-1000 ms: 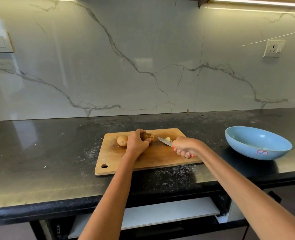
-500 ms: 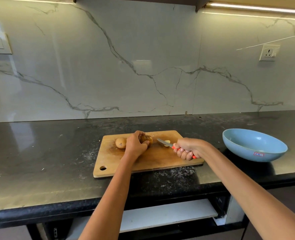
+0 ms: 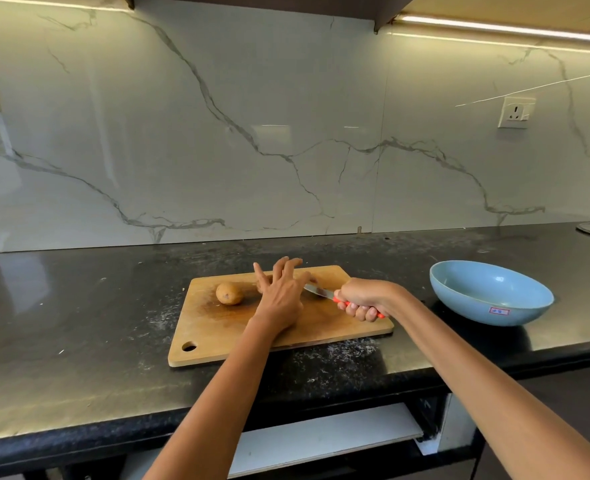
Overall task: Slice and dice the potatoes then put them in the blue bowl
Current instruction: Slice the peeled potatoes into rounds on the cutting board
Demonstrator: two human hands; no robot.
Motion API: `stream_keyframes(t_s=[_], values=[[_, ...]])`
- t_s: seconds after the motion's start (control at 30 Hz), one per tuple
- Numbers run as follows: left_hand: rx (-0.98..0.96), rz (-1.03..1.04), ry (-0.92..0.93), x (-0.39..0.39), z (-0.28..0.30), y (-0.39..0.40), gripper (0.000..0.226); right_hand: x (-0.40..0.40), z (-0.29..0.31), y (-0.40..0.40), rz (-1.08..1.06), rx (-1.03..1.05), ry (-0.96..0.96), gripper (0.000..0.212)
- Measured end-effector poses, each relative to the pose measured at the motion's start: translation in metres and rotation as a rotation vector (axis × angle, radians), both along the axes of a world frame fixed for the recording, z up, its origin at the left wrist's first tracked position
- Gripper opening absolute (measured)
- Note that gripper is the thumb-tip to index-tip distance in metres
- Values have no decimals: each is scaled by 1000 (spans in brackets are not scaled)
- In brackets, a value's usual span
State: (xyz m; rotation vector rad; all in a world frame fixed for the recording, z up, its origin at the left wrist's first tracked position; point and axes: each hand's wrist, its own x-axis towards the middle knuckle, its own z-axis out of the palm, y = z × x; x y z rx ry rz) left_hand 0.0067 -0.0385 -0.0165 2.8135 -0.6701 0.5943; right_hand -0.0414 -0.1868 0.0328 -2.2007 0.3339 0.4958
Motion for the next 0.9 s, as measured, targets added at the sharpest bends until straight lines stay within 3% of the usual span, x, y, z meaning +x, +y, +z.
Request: stream_keyframes(t_s=[0.13,0.23,0.3,0.43,0.57,0.9], values=[[-212,98,23,3,2,12,53,2,2,-1,-44,-14,-87,27],[-379,162,182,6,2,29,49,0,4,9,-40,-102,-202,22],[-393,159,244,6,1,33,45,0,4,19,-8,-138,-252,19],[-443,152,223,6,1,36,45,0,-2,40,75,-262,-344,38],[-514,143,223,4,3,35,44,2,-2,53,135,-454,-423,32],[-523,120,212,3,6,37,36,2,-10,67,153,-645,-544,19]])
